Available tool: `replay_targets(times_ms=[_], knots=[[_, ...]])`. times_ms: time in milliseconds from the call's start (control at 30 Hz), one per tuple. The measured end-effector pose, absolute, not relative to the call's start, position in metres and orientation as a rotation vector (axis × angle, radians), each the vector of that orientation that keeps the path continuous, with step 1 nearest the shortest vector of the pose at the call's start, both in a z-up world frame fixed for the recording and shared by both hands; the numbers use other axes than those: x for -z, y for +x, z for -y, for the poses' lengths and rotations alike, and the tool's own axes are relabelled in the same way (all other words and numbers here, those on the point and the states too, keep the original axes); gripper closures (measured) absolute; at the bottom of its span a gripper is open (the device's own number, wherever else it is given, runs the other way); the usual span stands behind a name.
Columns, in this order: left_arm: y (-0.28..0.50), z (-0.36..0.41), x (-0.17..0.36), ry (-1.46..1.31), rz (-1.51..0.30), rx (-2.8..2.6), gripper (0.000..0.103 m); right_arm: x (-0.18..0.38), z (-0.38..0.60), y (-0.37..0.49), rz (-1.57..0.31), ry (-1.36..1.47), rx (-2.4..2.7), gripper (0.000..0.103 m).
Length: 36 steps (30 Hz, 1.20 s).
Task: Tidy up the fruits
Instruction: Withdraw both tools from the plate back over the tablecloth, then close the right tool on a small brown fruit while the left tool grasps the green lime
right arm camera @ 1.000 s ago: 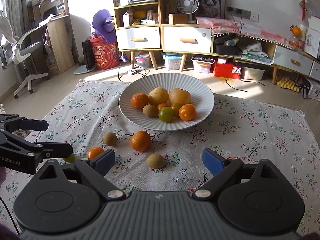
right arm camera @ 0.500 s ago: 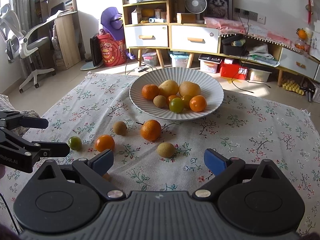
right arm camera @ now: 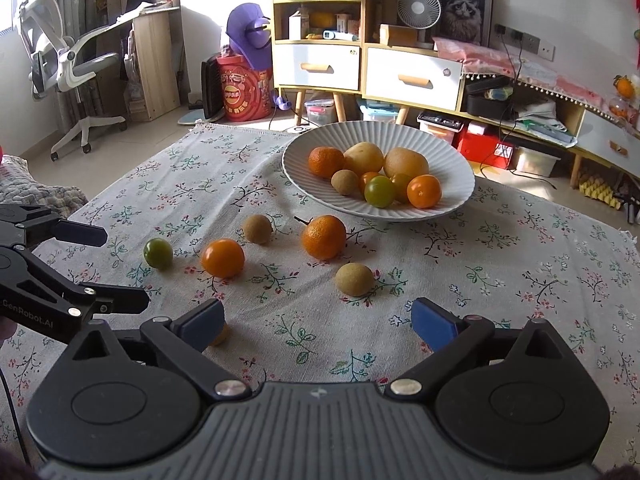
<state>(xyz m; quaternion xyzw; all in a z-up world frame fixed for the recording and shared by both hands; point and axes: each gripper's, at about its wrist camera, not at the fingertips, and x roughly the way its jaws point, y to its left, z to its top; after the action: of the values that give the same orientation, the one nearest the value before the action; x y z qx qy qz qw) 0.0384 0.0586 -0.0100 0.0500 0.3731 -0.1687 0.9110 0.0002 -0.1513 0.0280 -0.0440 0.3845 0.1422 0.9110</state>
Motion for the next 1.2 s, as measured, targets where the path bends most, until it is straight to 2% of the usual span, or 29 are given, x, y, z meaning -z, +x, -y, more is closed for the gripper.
replay_targets(times_ms=[167, 300, 467, 633, 767, 1067, 1200], knots=[[0.042, -0.06, 0.019, 0.09, -0.751, 0.336, 0.006, -0.021, 0.151, 0.004, -0.801, -0.089, -0.288, 0.004], [0.044, -0.062, 0.025, 0.081, -0.742, 0.326, 0.011, -0.012, 0.152, 0.011, -0.815, -0.077, -0.278, 0.01], [0.044, -0.063, 0.027, 0.085, -0.721, 0.321, 0.026, 0.001, 0.155, 0.021, -0.847, -0.084, -0.255, 0.024], [0.046, -0.061, 0.026, 0.073, -0.711, 0.324, 0.041, 0.003, 0.154, 0.026, -0.839, -0.108, -0.242, 0.026], [0.047, -0.059, 0.025, 0.069, -0.706, 0.312, 0.054, 0.003, 0.152, 0.028, -0.831, -0.125, -0.237, 0.035], [0.049, -0.06, 0.023, 0.048, -0.709, 0.298, 0.074, 0.002, 0.151, 0.035, -0.819, -0.144, -0.236, 0.051], [0.05, -0.06, 0.022, 0.046, -0.711, 0.299, 0.08, 0.0, 0.15, 0.04, -0.815, -0.149, -0.238, 0.058]])
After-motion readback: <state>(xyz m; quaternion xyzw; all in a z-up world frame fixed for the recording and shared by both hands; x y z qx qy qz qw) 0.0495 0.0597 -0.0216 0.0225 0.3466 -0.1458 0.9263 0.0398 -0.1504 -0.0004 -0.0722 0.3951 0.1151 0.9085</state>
